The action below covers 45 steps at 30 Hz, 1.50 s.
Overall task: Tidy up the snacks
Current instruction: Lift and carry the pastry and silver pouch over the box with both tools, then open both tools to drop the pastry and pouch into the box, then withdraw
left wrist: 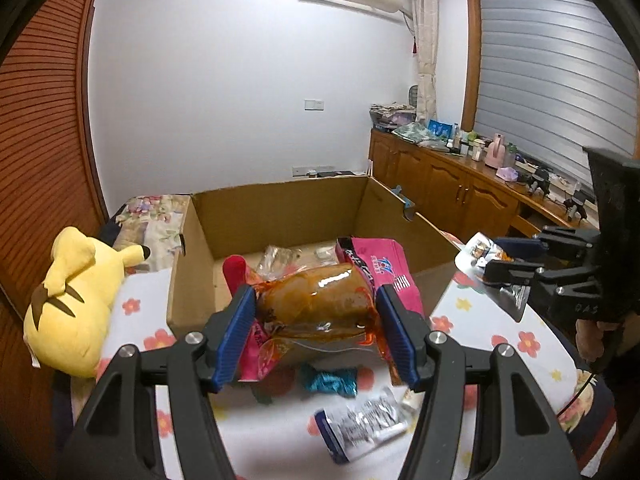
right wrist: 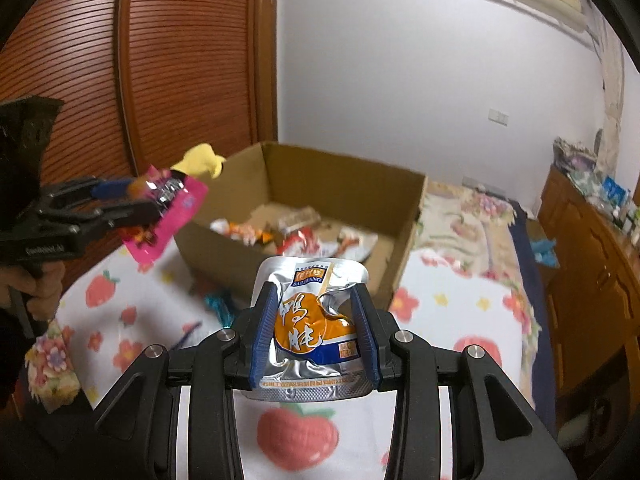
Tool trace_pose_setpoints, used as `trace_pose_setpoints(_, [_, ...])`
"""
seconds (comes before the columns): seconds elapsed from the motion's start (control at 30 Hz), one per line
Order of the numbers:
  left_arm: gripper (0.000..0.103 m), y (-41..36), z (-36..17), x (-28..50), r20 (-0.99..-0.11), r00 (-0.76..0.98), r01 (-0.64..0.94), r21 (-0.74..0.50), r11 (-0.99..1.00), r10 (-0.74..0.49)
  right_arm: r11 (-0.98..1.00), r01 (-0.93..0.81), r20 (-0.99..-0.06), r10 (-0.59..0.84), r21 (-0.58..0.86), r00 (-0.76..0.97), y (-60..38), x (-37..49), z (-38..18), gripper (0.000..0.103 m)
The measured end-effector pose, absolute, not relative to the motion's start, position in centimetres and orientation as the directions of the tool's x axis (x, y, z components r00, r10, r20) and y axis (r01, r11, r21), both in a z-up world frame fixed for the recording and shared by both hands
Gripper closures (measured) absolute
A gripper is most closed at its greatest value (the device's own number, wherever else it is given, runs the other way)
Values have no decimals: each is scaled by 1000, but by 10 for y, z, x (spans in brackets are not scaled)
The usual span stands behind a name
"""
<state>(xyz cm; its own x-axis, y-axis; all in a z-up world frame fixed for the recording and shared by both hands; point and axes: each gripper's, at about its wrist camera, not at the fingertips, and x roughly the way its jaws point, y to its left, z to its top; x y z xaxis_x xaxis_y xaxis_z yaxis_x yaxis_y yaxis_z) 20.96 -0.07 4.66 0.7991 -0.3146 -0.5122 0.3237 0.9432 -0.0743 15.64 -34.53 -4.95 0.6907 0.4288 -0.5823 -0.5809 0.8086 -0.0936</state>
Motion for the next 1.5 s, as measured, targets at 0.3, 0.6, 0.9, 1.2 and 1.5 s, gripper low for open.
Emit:
trace_pose_setpoints(0.3, [42, 0, 51, 257, -533, 796, 304, -58, 951, -287, 791, -605, -587, 449, -91, 674, -324, 204, -36, 66])
trace_pose_setpoints(0.6, [42, 0, 31, 297, -575, 778, 280, -43, 959, -253, 791, -609, -616, 447, -66, 648, -316, 247, -53, 66])
trace_pose_setpoints(0.9, [41, -7, 18, 310, -596, 767, 276, -29, 961, -238, 799, -597, -644, 419, -73, 640, -308, 264, -70, 66])
trace_pose_setpoints(1.2, [43, -4, 13, 314, -598, 765, 270, -38, 962, -239, 804, -588, -667, 392, -86, 634, -300, 271, -80, 65])
trace_pose_setpoints(1.5, [43, -3, 17, 306, -588, 770, 280, -38, 959, -248, 804, -584, -679, 367, -112, 635, -285, 274, -85, 65])
